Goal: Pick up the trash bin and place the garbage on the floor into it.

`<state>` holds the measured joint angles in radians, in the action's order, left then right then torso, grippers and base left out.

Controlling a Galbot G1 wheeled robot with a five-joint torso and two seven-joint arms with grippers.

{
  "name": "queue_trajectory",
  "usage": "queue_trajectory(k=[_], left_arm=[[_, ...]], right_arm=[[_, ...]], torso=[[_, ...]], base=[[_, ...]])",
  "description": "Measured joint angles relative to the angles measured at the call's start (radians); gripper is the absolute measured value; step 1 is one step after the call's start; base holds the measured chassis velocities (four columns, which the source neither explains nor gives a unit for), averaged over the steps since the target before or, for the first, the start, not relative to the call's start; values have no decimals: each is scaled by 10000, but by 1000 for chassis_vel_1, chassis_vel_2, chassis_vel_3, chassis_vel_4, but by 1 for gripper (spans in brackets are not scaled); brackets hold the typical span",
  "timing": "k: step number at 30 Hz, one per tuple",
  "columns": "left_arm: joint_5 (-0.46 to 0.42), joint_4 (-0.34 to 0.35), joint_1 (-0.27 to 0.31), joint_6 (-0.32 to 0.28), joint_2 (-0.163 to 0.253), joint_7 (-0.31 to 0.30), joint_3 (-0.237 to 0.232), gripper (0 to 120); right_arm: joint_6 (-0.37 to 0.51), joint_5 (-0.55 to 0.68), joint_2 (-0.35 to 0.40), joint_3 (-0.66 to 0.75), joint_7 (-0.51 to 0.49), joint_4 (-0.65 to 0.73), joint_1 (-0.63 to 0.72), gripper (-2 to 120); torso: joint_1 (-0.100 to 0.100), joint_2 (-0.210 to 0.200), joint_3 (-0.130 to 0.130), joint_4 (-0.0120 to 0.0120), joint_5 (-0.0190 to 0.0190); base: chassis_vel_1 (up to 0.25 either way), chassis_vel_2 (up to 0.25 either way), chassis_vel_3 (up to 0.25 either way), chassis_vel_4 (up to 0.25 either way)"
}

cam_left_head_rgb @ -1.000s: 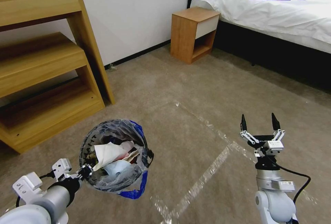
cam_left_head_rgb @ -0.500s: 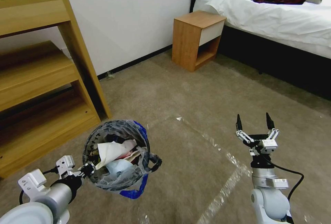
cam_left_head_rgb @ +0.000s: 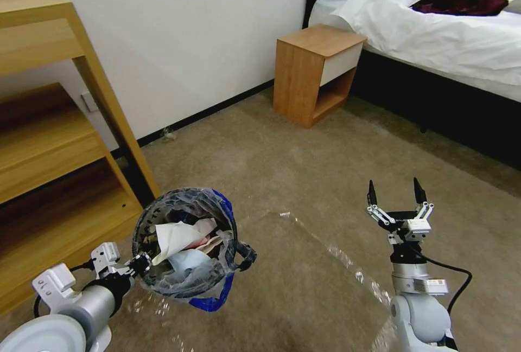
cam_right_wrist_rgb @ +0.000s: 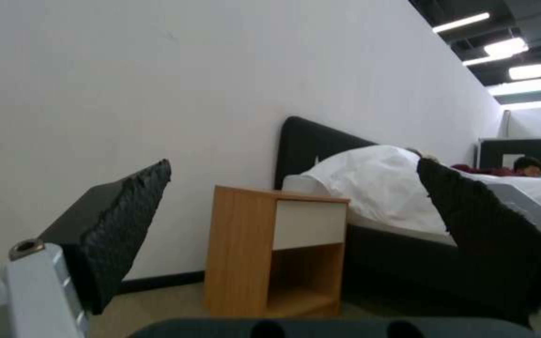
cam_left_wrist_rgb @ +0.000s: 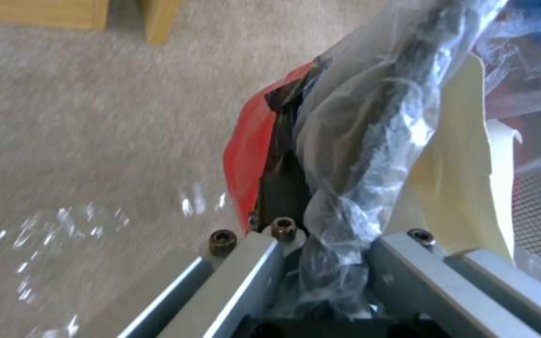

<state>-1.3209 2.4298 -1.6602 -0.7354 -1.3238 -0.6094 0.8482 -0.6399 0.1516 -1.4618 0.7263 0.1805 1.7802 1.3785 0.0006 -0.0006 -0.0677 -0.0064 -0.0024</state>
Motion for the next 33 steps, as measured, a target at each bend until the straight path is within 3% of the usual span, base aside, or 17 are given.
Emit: queue_trajectory(k=[33], left_arm=[[-63,107,-51,3,-63,-232,48,0]], right_arm=[[-319,59,-57,-319,267,-418,-250,100]], torso=[[1,0,-3,2,0]], base=[[-206,205,205,-203]])
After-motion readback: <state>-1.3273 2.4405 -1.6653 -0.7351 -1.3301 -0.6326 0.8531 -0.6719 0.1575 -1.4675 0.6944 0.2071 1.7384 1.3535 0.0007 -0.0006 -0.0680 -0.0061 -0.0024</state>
